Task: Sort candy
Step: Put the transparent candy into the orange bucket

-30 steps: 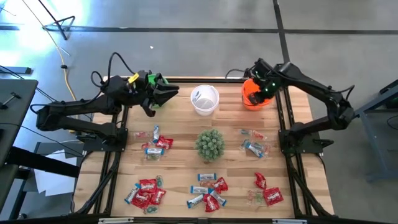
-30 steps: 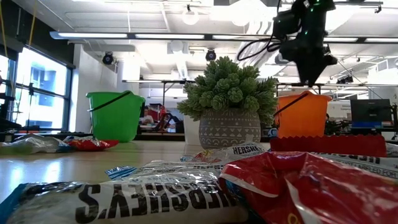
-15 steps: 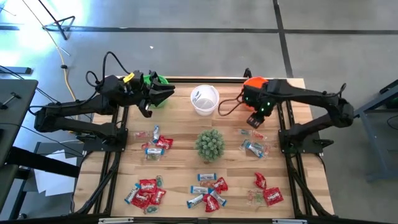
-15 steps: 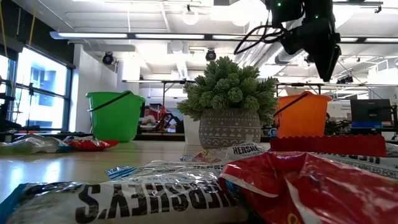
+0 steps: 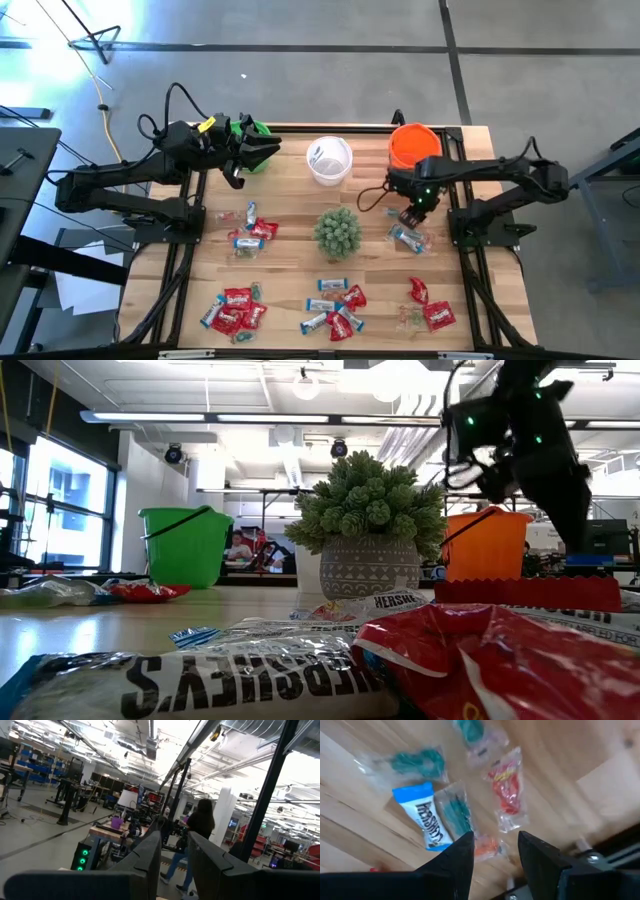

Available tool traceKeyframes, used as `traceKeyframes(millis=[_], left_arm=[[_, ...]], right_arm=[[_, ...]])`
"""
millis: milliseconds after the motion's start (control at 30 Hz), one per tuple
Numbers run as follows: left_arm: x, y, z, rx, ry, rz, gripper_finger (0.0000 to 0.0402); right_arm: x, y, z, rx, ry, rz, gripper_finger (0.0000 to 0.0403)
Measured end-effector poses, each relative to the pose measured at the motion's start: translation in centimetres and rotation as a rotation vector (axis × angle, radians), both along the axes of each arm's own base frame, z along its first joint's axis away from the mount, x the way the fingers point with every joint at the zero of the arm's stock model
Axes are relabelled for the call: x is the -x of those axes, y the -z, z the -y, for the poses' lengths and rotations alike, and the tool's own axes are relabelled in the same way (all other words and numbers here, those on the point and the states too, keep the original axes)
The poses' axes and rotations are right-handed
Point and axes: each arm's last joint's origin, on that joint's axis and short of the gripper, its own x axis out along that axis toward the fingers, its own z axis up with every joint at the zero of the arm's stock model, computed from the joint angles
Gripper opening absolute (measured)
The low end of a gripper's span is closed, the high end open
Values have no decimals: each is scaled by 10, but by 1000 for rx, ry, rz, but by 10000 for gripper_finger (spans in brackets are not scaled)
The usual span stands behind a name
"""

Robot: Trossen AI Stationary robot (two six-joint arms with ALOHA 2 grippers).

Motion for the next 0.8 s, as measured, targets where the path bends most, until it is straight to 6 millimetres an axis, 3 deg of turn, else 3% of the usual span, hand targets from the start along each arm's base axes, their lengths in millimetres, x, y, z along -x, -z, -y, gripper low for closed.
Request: traceKeyframes(millis=[233,567,667,800], left_arm=[[0,0,0,0,0,1,82],[0,0,0,0,0,1,82],[0,0,0,1,0,1,82],[0,0,0,0,0,2,82]], right_arm=[[11,35,-3,11,26,10,149],[17,58,-3,87,68,63,145],[20,61,-4,86,87,48,122],[19,59,-4,70,111,45,61]])
